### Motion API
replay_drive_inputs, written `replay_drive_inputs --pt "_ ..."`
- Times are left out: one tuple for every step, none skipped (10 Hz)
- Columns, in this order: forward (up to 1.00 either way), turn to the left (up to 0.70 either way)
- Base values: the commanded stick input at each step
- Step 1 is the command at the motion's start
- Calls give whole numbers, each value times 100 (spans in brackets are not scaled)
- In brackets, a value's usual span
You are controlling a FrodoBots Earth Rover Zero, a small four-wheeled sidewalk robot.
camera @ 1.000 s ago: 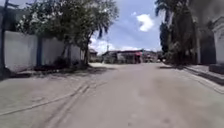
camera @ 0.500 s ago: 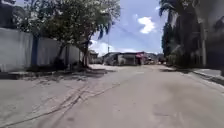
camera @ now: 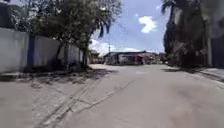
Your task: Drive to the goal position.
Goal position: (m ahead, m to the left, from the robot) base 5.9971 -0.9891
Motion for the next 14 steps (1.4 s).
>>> replay_drive_inputs --pt "100 -40" --pt "100 -40" --pt "100 -40" --pt "100 -38" --pt "100 -20" --pt "100 -4" --pt "100 -2" --pt "100 -2" --pt "100 -2" --pt "100 -2" --pt "100 -1" --pt "100 -2" --pt "100 -2" --pt "100 -1"
